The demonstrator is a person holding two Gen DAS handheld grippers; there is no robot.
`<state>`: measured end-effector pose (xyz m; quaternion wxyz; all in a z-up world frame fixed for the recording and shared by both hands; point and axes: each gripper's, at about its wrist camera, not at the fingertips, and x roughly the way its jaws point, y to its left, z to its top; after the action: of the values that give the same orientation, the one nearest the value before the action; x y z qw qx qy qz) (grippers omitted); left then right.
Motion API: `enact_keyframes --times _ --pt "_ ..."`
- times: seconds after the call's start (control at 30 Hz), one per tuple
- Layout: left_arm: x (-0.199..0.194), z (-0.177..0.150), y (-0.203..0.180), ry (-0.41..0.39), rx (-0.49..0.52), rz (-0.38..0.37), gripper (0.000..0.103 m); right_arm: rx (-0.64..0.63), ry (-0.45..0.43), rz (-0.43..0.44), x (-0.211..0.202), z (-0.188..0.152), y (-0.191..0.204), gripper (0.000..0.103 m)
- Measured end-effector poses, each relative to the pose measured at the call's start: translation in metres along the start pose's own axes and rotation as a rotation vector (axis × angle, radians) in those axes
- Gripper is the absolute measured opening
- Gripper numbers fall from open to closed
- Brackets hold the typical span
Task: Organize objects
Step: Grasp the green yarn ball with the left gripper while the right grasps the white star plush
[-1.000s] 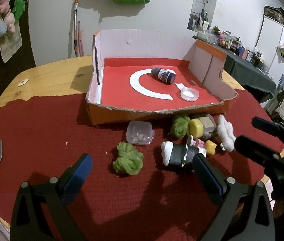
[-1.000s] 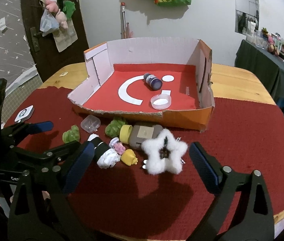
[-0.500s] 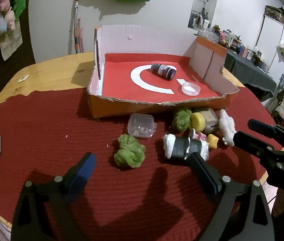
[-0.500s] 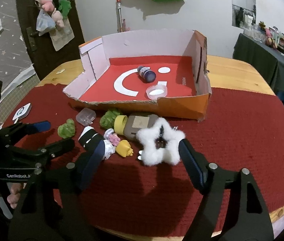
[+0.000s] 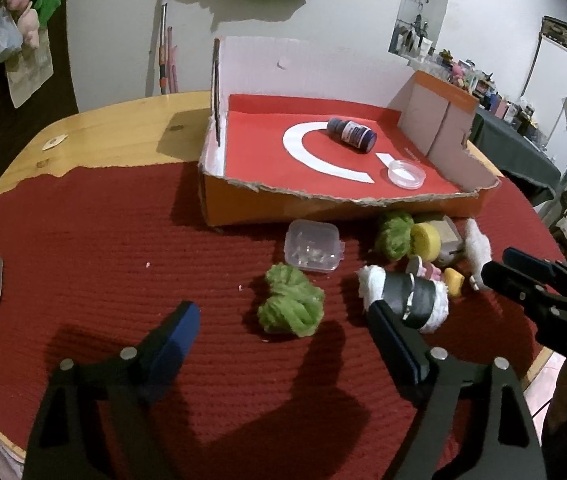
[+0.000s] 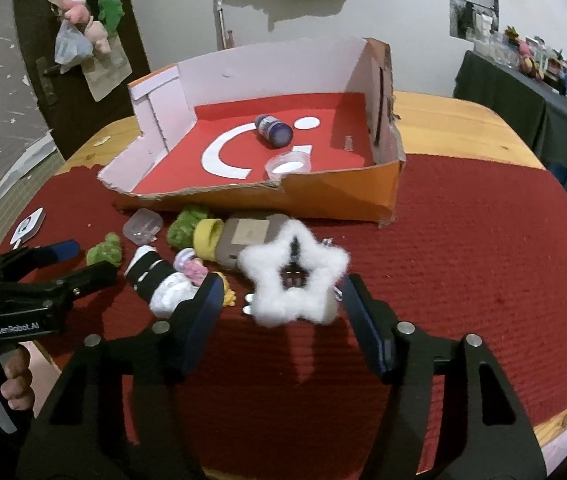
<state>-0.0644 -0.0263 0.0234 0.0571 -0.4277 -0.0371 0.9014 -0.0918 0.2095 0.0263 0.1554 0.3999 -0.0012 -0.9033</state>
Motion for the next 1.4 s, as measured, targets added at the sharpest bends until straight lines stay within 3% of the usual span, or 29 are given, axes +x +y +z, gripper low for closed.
enact_keyframes --times 0.33,0.63,0.8,0.9,1.4 --pt "0.010 0.001 -0.002 0.016 0.017 0.005 0.073 0.008 0.020 0.005 0.013 0.001 -0.004 0.055" --pt "0.013 0.005 -0.003 0.013 0.020 0.013 0.067 0.014 0.030 0.009 0.021 0.003 -0.008 0.052" --pt "0.014 0.006 -0.003 0.011 0.018 0.019 0.055 0.000 0.029 0.004 0.022 0.003 -0.006 0.046" --pt "0.013 0.006 -0.002 0.012 0.016 0.008 0.035 0.007 0.023 0.011 0.020 0.002 -0.007 0.044" --pt "0.000 0.005 -0.007 -0.014 0.025 0.000 0.033 -0.004 -0.010 0.044 0.005 0.004 0.003 0.043"
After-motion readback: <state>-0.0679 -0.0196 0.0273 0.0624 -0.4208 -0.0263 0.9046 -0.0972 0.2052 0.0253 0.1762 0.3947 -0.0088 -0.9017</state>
